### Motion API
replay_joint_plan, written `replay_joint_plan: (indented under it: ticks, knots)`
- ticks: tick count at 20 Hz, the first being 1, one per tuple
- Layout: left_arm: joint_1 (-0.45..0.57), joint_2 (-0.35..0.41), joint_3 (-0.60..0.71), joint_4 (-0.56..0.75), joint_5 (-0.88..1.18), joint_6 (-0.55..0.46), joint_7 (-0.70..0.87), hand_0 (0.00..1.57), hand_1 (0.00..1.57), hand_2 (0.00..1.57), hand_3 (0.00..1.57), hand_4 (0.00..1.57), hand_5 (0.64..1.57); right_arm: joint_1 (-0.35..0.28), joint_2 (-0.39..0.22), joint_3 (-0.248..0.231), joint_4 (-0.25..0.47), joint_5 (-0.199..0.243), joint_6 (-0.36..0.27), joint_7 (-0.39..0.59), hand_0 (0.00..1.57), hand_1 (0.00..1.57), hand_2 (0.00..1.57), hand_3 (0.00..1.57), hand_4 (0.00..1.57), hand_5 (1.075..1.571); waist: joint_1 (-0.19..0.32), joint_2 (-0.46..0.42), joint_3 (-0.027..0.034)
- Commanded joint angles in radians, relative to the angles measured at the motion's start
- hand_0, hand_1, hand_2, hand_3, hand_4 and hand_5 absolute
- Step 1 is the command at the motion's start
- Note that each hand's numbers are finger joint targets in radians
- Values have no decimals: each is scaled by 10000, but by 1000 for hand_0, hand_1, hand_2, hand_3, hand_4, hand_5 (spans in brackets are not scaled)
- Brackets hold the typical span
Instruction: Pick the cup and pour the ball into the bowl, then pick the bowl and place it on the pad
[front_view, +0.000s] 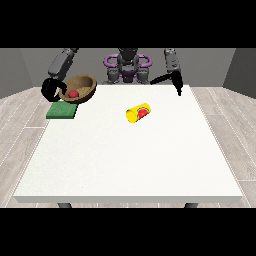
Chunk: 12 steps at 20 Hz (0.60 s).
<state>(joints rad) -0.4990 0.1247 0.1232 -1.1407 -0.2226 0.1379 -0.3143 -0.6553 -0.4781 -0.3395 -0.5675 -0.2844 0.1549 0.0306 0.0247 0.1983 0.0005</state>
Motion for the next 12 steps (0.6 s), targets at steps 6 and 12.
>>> replay_joint_plan:
  ticks: [6,12]
  knots:
    - [-593,-628,-760,-1333,-711,960,12,0,0,0,0,0,1564,24,-1652,-915,1026,-373,1437,-1714,1571,1571,1571,1442,1031,1563,395,2134,16]
    - [-759,-214,-655,-2556,-735,882,468,0,0,0,0,0,1564,-129,-2490,-1008,1528,-102,1742,-2643,1571,1571,1571,0,1047,1567,399,2855,14]
